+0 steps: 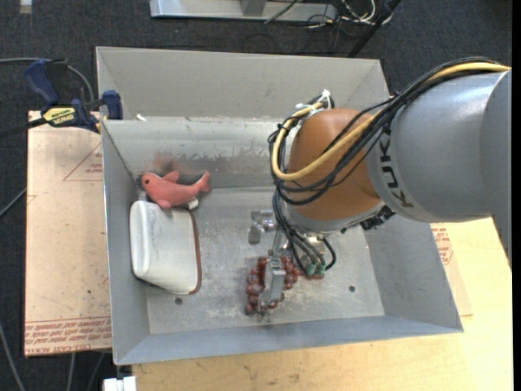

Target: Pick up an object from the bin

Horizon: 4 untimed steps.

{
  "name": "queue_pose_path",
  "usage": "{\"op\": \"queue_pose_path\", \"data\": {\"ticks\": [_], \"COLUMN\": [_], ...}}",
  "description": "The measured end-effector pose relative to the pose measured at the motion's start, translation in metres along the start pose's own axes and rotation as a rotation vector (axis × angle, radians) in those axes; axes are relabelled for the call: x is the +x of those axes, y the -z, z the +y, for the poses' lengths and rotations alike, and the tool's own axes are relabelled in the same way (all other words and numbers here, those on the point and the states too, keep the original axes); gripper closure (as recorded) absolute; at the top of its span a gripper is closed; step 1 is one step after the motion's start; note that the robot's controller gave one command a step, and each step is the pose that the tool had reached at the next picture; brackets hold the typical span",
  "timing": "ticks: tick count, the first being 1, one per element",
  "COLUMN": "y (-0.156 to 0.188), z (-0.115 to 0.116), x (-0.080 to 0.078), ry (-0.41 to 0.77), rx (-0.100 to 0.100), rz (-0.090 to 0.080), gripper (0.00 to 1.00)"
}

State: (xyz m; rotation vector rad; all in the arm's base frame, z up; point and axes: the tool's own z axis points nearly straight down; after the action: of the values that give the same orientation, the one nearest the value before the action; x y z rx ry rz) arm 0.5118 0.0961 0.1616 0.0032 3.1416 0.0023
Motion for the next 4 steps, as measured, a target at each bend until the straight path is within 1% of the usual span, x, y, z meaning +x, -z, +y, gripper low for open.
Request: {"op": "queue_pose_path", "data": {"ticks": [1,2,3,4], "y": [0.000,-0.024,-0.092,-0.092], "z": [0.000,-0.008,-0.044,-0.044], "x": [0.000,-0.002,-0.003,-0.003], "ry": [0.000,0.066,0.128,0.128], "rx": [0.000,-0.001,-0.001,-0.002], "rz": [0.000,-0.008,-0.001,-0.001], "gripper": [0.00,0.00,1.00,1.00]}}
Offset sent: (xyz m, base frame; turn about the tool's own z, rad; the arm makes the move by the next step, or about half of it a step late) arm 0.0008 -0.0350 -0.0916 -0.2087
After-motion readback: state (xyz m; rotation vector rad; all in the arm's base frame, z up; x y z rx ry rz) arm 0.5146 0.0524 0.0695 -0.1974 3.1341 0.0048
